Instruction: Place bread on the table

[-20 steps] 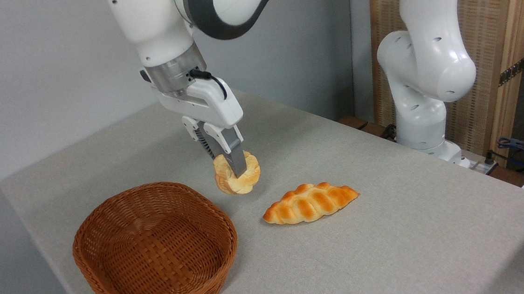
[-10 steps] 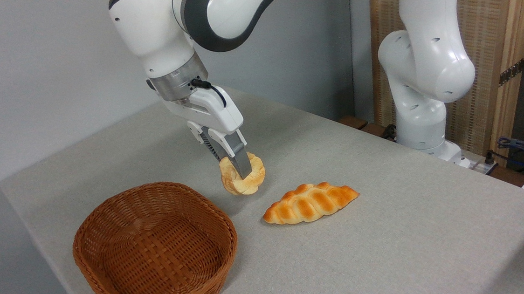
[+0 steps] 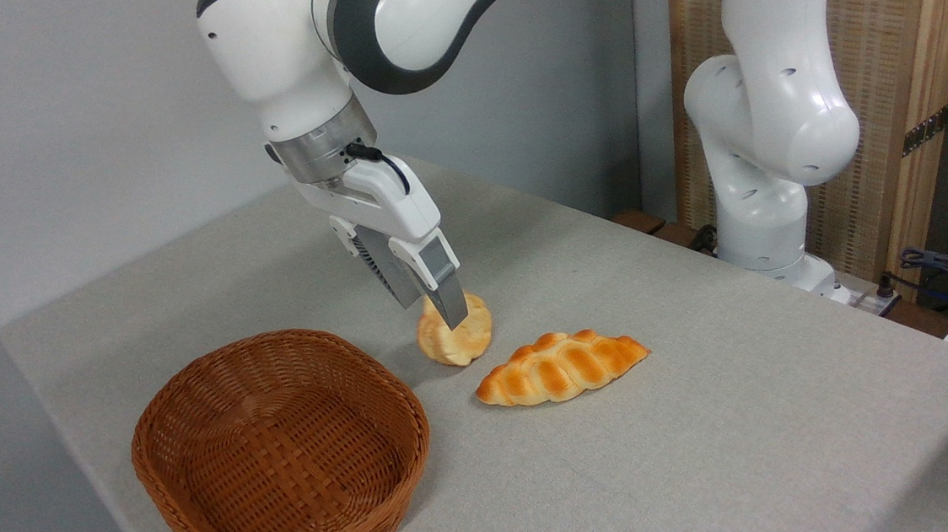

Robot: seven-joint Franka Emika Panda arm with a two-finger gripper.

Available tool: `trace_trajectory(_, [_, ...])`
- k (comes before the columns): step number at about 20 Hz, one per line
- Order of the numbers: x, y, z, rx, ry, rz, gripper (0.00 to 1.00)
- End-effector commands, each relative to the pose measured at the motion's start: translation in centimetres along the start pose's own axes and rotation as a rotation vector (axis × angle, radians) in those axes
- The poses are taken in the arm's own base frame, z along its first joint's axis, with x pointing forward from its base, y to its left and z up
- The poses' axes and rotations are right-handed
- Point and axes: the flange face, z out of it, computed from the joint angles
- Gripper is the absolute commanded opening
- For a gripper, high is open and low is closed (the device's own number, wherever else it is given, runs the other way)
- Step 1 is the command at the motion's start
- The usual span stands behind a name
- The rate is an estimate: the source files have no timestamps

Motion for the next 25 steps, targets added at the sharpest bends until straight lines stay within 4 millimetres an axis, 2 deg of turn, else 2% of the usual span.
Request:
trace_trajectory(1, [-0.4, -0.1, -0.5, -0.004, 0.008, 0.009, 1.0])
trace_trajectory(8, [-0.7, -1.7, -3.1, 0.041, 0.08, -0.014, 1.0])
trace_trajectory(10, [-1.6, -3.9, -3.8, 0.055, 0.132, -0.04, 1.0])
trace_trajectory(14, [-3.0, -6.7, -4.9, 0.079, 0.171, 0.002, 1.0])
trace_trajectory(16, [-4.8, -9.2, -5.5, 0.088, 0.19, 0.009, 1.0])
trace_trajectory(17, [-5.3, -9.7, -6.1, 0.097, 0.2, 0.019, 1.0])
trace_trajectory(21, [-6.0, -10.6, -6.5, 0.1, 0.209, 0.017, 1.0])
trace_trajectory(25, [-5.9, -10.5, -6.4, 0.088, 0.217, 0.016, 1.0])
